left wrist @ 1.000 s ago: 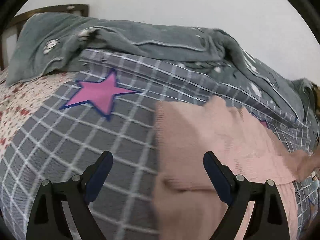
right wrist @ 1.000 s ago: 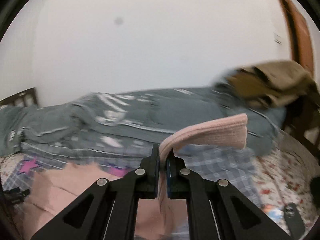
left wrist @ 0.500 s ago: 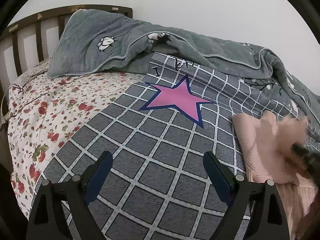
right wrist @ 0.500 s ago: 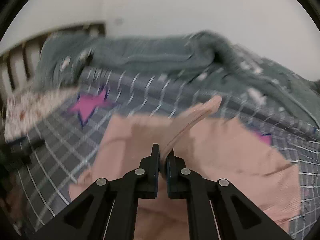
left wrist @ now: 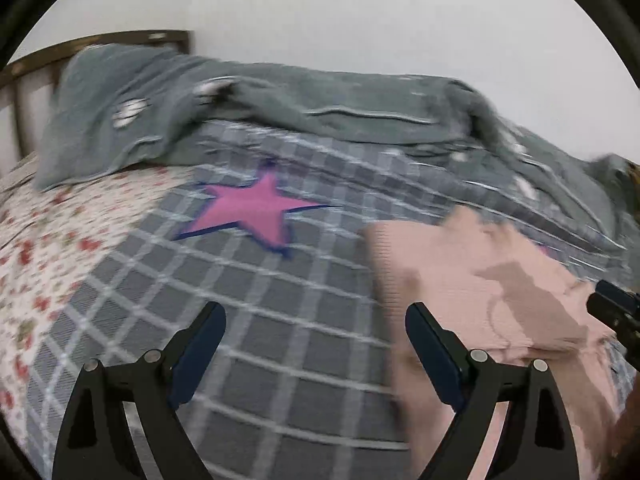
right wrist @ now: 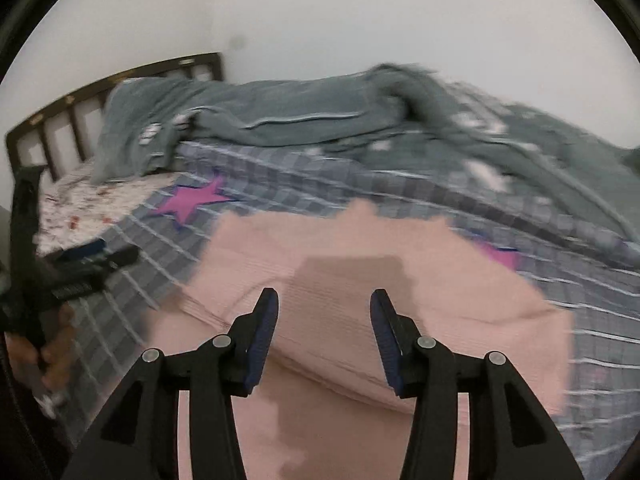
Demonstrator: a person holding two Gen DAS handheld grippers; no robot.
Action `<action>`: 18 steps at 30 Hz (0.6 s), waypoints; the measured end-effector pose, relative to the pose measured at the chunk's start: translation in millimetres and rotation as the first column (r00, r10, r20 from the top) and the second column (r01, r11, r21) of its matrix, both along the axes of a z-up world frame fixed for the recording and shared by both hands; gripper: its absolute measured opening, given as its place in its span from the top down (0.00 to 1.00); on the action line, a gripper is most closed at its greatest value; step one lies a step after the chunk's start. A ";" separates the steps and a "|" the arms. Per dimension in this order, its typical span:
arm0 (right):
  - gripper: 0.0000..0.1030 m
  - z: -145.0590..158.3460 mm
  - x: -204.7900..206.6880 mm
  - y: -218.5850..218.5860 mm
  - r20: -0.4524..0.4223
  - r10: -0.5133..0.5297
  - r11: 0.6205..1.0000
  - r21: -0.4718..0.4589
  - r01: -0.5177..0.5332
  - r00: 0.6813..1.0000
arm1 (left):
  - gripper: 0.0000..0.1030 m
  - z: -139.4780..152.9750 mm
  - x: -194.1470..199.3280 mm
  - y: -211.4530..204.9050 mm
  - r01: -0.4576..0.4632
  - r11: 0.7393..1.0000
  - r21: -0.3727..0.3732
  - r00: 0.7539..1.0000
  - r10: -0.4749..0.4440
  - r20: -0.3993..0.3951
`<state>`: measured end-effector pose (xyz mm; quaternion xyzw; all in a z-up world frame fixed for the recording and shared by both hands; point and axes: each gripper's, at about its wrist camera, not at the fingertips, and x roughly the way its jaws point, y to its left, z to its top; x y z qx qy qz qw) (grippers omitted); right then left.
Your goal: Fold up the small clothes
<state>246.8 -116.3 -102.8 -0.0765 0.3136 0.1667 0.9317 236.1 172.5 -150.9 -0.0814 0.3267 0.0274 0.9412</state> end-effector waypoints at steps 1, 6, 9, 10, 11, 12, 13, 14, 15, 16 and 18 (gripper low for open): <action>0.55 -0.6 -3.3 -17.1 0.019 -0.037 0.999 -0.030 0.037 0.999 | 0.12 0.6 2.6 -9.1 0.038 0.999 -0.011 0.999 -0.038 0.002; 0.55 -18.8 6.6 -99.7 -0.022 -0.228 0.973 -0.031 0.228 0.973 | 0.18 -2.4 19.4 -48.9 0.164 0.985 -0.051 0.986 -0.165 -0.005; 0.55 -33.1 14.5 -140.3 -0.075 -0.284 0.959 0.008 0.285 0.956 | 0.40 -5.3 31.7 -62.7 0.200 0.977 -0.077 0.979 -0.202 -0.022; 0.55 -37.0 16.2 -150.1 -0.087 -0.283 0.958 0.024 0.286 0.955 | 0.43 -7.7 35.7 -66.1 0.201 0.977 -0.073 0.978 -0.204 -0.037; 0.55 -40.4 17.5 -158.2 -0.105 -0.281 0.956 0.050 0.288 0.954 | 0.43 -10.6 40.2 -68.9 0.194 0.979 -0.062 0.979 -0.197 -0.050; 0.55 -44.2 19.7 -164.8 -0.137 -0.274 0.955 0.081 0.286 0.952 | 0.43 -13.5 44.3 -70.4 0.182 0.982 -0.052 0.981 -0.185 -0.060; 0.55 -47.1 22.4 -168.9 -0.166 -0.264 0.954 0.098 0.282 0.950 | 0.43 -15.8 47.3 -71.9 0.170 0.984 -0.045 0.982 -0.173 -0.071; 0.55 -49.2 24.5 -171.1 -0.181 -0.257 0.956 0.095 0.277 0.949 | 0.43 -18.0 51.2 -72.4 0.155 0.987 -0.041 0.984 -0.158 -0.084; 0.55 -50.4 25.1 -171.2 -0.183 -0.255 0.957 0.089 0.274 0.949 | 0.43 -19.8 54.8 -71.8 0.141 0.989 -0.042 0.985 -0.144 -0.094; 0.55 -52.2 25.3 -169.8 -0.183 -0.250 0.959 0.088 0.269 0.951 | 0.43 -21.7 58.1 -70.3 0.125 0.991 -0.042 0.986 -0.129 -0.102; 0.55 -55.6 25.6 -163.6 -0.184 -0.240 0.965 0.062 0.255 0.953 | 0.43 -25.5 62.4 -67.5 0.093 0.995 -0.034 0.987 -0.097 -0.126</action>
